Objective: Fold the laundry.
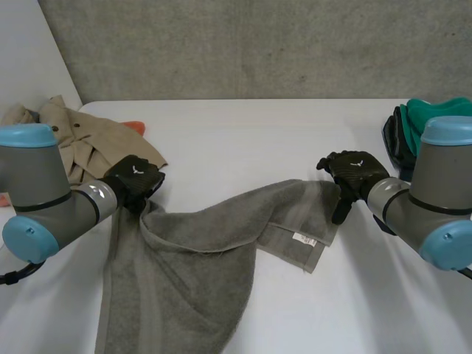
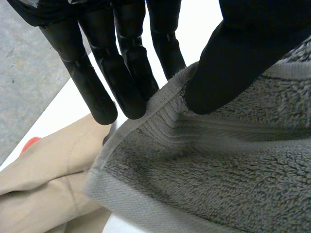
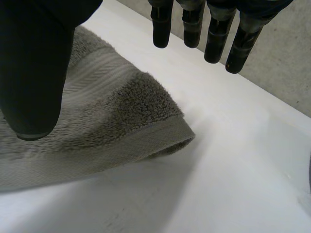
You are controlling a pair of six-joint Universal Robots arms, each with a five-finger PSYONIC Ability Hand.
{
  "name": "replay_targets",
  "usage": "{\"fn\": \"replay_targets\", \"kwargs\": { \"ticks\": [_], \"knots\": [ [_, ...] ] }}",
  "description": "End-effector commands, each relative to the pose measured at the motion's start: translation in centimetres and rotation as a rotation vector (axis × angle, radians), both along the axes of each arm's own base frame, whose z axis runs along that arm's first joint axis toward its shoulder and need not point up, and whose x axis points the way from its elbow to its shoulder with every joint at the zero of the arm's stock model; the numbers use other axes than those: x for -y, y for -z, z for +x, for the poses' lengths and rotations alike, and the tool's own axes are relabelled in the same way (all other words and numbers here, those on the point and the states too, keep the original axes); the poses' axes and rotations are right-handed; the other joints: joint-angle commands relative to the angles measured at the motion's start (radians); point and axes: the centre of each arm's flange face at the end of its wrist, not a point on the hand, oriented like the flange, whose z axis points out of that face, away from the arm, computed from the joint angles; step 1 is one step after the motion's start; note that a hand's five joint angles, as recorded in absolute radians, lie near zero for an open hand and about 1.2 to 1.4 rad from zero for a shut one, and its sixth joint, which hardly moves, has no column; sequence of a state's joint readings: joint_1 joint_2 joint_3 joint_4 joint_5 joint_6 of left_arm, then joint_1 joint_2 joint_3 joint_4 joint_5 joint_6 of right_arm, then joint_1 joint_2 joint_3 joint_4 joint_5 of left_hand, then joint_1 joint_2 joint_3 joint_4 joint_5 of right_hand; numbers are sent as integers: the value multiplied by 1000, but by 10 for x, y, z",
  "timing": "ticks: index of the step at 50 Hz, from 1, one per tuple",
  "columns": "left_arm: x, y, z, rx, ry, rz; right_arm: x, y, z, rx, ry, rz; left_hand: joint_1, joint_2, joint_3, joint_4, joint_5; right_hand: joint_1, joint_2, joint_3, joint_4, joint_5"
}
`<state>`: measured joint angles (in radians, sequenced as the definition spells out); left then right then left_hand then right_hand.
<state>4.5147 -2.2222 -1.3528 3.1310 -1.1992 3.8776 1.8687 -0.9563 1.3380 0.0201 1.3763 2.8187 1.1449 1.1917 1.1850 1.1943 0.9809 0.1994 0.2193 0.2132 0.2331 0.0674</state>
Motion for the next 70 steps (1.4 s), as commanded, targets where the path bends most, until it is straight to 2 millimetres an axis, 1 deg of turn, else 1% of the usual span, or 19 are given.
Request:
{"fn": "replay_targets", "kwargs": {
  "ticks": [1,7,10,15,21,25,30,32,36,40,42,43,44,45,48,53,60,64,70],
  "knots": [
    [2,-7,3,9,-38,-21,24,18,10,1,-1,-1,251,205,211,202,241,-25,-45,-39,-59,-67],
    [5,-3,7,18,-46,-17,37,29,15,1,-3,-2,240,193,200,191,230,219,199,206,186,177],
    [5,-3,7,17,-49,-18,38,29,17,2,-14,-6,-419,-466,-459,-468,-429,398,378,385,365,356],
    [6,-7,7,14,-46,-29,40,32,18,2,-17,-6,-426,-473,-466,-476,-437,768,748,754,734,725],
    [7,-5,6,19,-44,-27,41,34,19,1,-18,-7,-409,-456,-449,-458,-419,1194,1175,1181,1161,1152],
    [6,2,4,29,-32,-14,42,32,19,4,-22,-12,-391,-438,-431,-441,-402,1197,1177,1183,1163,1154],
    [11,16,3,43,-29,1,48,32,21,9,-24,-30,249,203,209,200,239,1197,1177,1183,1163,1154],
    [14,14,1,42,-28,-15,51,32,22,11,-25,-41,251,205,211,202,241,1197,1177,1183,1163,1154],
    [33,-8,-4,27,-79,-136,65,22,25,12,-23,-121,251,205,211,202,241,1197,1177,1183,1163,1154],
    [53,-51,-23,-46,-145,-362,85,-17,31,43,-21,-320,251,205,211,202,241,1197,1177,1183,1163,1154],
    [59,-103,-35,-170,-191,-565,96,-60,34,102,-12,-488,251,205,211,202,241,1197,1177,1183,1163,1154],
    [59,-114,-35,-196,-198,-600,97,-77,34,121,-7,-546,251,205,211,202,241,1197,1177,1183,1163,1154],
    [59,-130,-36,-235,-207,-650,98,-94,34,144,-2,-604,251,205,211,202,241,1197,1177,1183,1163,1154],
    [54,-166,-35,-327,-222,-756,98,-131,32,193,15,-723,251,205,211,202,241,1197,1177,1183,1163,1154],
    [36,-230,-28,-488,-230,-929,92,-173,28,252,31,-838,251,205,211,202,241,1197,1177,1183,1163,1154],
    [10,-262,-19,-567,-219,-982,76,-215,19,278,36,-876,251,205,211,202,241,1197,1177,1183,1163,1154],
    [-18,-220,-20,-505,-204,-823,57,-202,-5,171,27,-604,251,205,211,202,241,1197,1177,1183,1163,1154],
    [-33,-165,-14,-422,-219,-657,47,-161,-30,87,15,-285,251,205,211,202,241,1197,1177,1183,1163,1154],
    [-49,-112,-11,-347,-210,-506,29,-109,-38,-69,-37,-14,251,205,211,202,241,1197,1177,1183,1163,1154]
  ]
}}
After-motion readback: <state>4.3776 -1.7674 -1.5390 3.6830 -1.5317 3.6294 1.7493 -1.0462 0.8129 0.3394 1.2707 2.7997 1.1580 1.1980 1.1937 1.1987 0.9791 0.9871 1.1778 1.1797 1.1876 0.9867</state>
